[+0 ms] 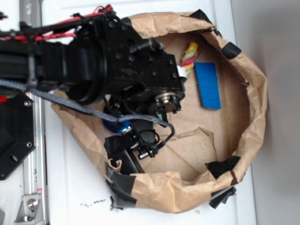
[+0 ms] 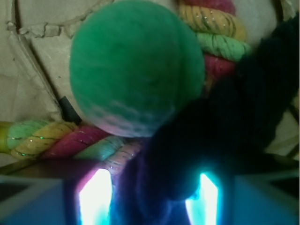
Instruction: Grab the blue rope.
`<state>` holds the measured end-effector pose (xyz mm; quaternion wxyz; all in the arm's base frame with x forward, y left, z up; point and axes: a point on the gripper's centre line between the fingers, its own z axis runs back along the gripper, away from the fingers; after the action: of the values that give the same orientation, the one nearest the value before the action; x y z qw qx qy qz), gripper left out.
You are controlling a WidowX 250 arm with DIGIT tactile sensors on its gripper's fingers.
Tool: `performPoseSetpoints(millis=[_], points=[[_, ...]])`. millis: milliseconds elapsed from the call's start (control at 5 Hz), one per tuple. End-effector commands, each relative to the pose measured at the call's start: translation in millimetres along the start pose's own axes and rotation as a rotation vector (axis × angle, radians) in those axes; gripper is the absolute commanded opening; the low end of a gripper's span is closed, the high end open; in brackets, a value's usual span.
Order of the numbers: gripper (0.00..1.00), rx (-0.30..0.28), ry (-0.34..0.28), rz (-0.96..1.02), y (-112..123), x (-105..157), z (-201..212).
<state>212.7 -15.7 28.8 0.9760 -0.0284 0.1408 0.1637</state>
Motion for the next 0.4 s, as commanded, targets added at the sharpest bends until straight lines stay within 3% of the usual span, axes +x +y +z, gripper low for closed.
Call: performPoseSetpoints(millis=[0,200], points=[[0.0,0.003,-0.011,-0.024,6,-7,-1],[0.0,-0.008,-0.09,-0.025,21,-8,24]])
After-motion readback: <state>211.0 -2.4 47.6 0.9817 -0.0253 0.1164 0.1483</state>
